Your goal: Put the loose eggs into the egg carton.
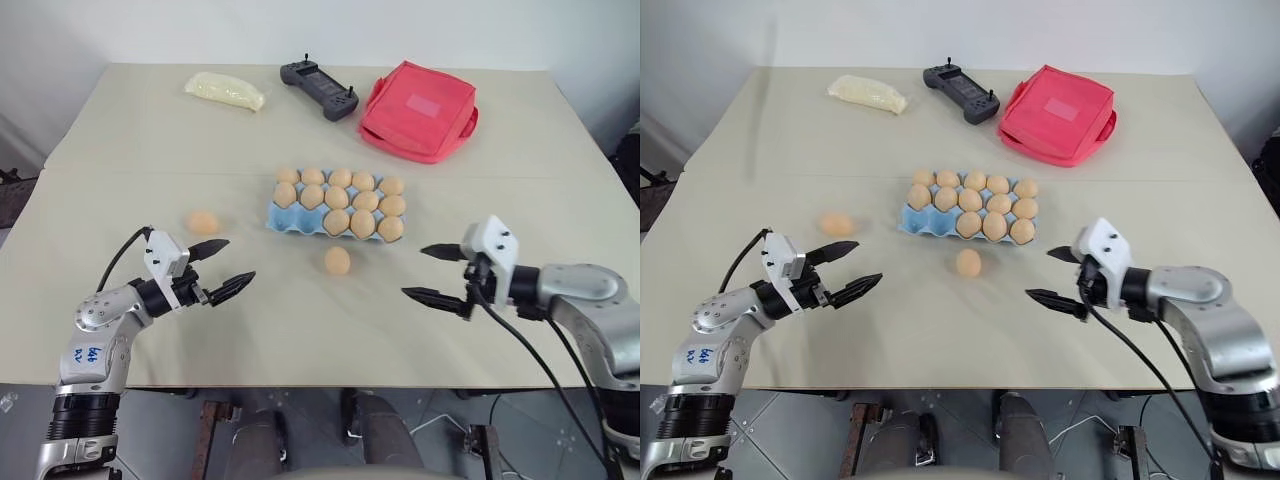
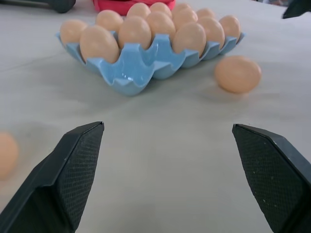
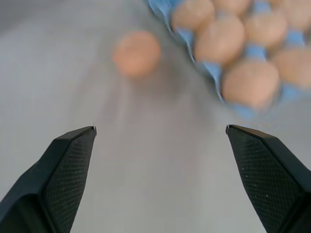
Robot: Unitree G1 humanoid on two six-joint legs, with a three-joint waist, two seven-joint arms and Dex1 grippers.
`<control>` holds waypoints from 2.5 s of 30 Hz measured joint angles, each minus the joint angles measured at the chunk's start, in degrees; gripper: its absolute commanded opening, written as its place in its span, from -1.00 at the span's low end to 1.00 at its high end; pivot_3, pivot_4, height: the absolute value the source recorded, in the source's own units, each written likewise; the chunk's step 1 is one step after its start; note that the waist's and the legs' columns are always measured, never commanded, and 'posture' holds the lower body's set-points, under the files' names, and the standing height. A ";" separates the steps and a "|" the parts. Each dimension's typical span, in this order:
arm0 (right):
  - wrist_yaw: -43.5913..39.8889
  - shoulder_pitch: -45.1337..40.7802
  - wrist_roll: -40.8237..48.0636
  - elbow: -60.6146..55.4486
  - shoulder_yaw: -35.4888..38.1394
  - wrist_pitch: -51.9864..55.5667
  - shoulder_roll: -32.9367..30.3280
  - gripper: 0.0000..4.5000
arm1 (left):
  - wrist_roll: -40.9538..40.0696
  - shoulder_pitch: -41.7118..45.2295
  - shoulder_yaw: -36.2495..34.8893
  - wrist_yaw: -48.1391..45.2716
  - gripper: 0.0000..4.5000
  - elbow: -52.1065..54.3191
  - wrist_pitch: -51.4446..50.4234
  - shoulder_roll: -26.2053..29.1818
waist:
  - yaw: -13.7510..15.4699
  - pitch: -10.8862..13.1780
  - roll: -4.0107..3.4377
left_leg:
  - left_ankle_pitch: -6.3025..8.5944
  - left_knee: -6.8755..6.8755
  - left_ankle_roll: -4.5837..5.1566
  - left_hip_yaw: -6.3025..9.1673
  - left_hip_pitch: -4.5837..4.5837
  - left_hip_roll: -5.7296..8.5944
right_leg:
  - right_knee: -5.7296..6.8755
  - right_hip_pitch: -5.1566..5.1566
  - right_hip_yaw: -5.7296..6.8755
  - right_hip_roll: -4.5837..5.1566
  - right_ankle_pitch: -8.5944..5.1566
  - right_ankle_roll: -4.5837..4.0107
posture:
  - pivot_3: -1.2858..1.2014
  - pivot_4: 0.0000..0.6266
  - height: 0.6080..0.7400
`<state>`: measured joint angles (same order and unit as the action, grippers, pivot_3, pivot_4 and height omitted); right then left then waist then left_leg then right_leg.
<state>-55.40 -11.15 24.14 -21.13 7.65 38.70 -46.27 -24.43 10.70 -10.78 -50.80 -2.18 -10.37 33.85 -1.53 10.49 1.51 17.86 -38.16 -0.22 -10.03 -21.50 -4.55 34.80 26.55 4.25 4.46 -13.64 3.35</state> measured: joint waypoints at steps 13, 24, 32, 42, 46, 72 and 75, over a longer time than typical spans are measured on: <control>5.13 -1.03 2.45 -2.95 -1.12 1.99 3.22 0.99 | 0.01 0.07 -0.30 -0.13 1.00 -0.90 1.05 0.22 | -0.24 0.00 0.00 | -0.01 0.01 0.01 -0.03 0.04 -0.02 | 0.00 -0.01 -0.04 -0.03 0.00 -0.04 | 0.03 -0.52 1.00; 11.80 -13.11 -2.31 6.52 -15.26 0.92 17.19 0.99 | 0.00 -1.50 -0.43 0.53 1.00 1.37 0.78 0.16 | -0.15 0.00 0.00 | -0.02 0.00 -0.01 -0.04 0.00 -0.03 | 0.06 0.03 0.04 -0.01 -0.01 -0.09 | 0.03 -0.52 1.00; 11.58 -16.99 -4.65 13.80 -19.05 -2.60 21.85 0.99 | -0.16 -4.13 -0.87 2.17 1.00 5.09 -0.48 0.24 | -0.23 0.00 0.00 | -0.01 0.00 -0.03 -0.03 0.01 -0.06 | 0.12 0.03 0.09 -0.01 -0.02 -0.09 | 0.03 -0.52 1.00; 10.68 -19.60 -7.33 19.44 -22.34 -5.92 25.97 0.70 | -0.18 -4.72 -1.73 2.68 1.00 6.28 -0.98 0.24 | -0.26 0.00 0.00 | -0.02 0.00 -0.05 -0.03 0.02 -0.08 | 0.18 0.04 0.11 -0.01 -0.02 -0.10 | 0.03 -0.52 1.00; 10.88 -19.66 -7.90 19.67 -22.34 -6.31 26.85 0.06 | -0.18 -4.70 -1.73 2.85 1.00 6.28 -1.00 0.24 | -0.25 0.00 0.00 | -0.02 0.00 -0.07 -0.03 0.02 -0.08 | 0.17 0.04 0.11 0.00 -0.02 -0.10 | 0.03 -0.52 1.00; 9.83 -20.21 -4.87 9.65 -18.42 -2.42 24.02 0.13 | -0.17 -3.49 -1.57 3.38 1.00 6.17 -1.00 -0.07 | -0.25 0.00 0.00 | 0.00 0.01 -0.10 -0.02 0.04 -0.11 | 0.18 0.04 0.13 0.00 -0.03 -0.13 | 0.03 -0.52 1.00; 9.73 -20.22 -4.56 9.34 -18.39 -2.04 23.28 0.59 | -0.17 -3.46 -1.56 3.62 1.00 6.18 -1.00 -0.11 | -0.27 0.00 0.00 | 0.00 0.02 -0.10 -0.02 0.04 -0.11 | 0.18 0.05 0.13 -0.01 -0.04 -0.14 | 0.03 -0.52 1.00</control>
<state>-45.67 -31.37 19.59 -11.79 -10.74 36.66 -22.99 -24.59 7.23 -12.33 -47.18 4.00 -11.36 33.73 -1.80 10.48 1.51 17.87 -38.14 -0.32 -10.05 -21.46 -4.66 34.98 26.60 4.38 4.45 -13.68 3.21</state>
